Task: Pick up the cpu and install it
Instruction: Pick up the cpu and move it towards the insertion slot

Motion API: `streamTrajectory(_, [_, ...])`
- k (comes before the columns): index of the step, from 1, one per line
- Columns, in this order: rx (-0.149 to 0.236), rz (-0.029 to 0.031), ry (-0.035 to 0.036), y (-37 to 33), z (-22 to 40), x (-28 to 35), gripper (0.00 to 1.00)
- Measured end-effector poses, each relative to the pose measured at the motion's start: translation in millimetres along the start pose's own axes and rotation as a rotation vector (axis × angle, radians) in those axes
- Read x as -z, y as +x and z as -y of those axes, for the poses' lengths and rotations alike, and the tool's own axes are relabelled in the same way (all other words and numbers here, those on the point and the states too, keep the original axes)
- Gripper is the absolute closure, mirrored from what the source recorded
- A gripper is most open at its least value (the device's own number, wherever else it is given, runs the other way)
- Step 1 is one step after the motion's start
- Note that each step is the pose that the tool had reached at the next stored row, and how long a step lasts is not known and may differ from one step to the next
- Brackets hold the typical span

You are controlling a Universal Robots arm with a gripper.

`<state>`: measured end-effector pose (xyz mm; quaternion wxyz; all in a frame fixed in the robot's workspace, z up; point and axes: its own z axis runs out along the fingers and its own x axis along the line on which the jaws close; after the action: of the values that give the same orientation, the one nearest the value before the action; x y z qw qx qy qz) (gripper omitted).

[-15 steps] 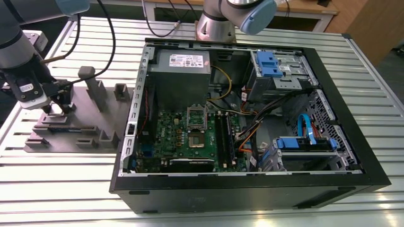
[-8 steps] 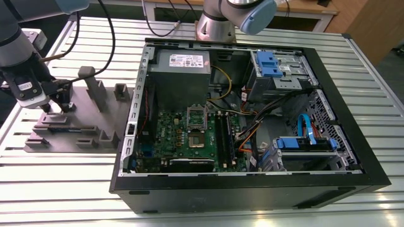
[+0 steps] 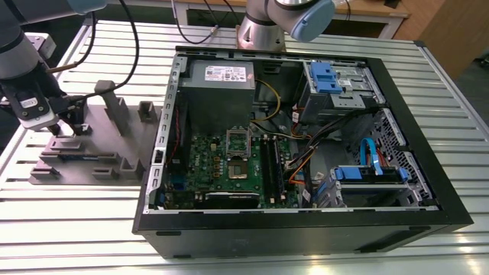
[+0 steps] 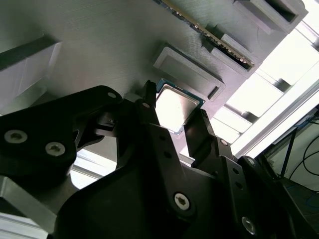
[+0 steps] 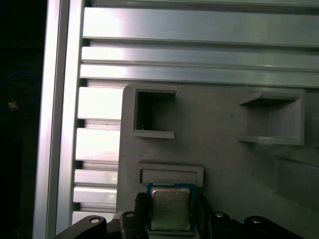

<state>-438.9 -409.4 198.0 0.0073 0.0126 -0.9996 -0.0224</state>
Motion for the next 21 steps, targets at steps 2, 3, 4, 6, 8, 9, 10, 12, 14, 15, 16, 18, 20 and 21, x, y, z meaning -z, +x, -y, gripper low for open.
streamTrajectory(2, [0.000,0.0000,0.0002,0.0,0.0,0.1,0.53])
streamTrajectory(3, [0.000,0.0000,0.0002,0.0,0.0,0.1,0.53])
streamTrajectory(4, [0.000,0.0000,0.0003,0.0,0.0,0.2,0.53])
streamTrajectory(6, [0.000,-0.0004,0.0005,0.1,0.0,1.3,0.53])
streamTrajectory(8, [0.000,-0.0001,0.0003,0.1,-0.1,2.6,0.53])
streamTrajectory(9, [0.000,-0.0001,0.0003,0.1,-0.2,3.5,0.53])
streamTrajectory(10, [0.000,-0.0001,0.0003,0.1,-0.2,4.2,0.53])
streamTrajectory(12, [0.000,0.0001,0.0002,0.0,-0.2,5.2,0.53])
streamTrajectory(14, [0.000,0.0002,0.0002,0.1,-0.3,5.8,0.53])
streamTrajectory(15, [0.000,0.0001,0.0002,0.1,-0.3,6.1,0.53])
streamTrajectory(16, [0.000,0.0000,0.0002,0.1,-0.3,6.3,0.53])
streamTrajectory(18, [0.000,0.0001,0.0002,0.1,-0.3,6.9,0.53])
streamTrajectory(20, [0.000,0.0001,0.0002,0.1,-0.3,7.4,0.53])
streamTrajectory(21, [0.000,0.0000,0.0002,0.1,-0.3,7.5,0.53])
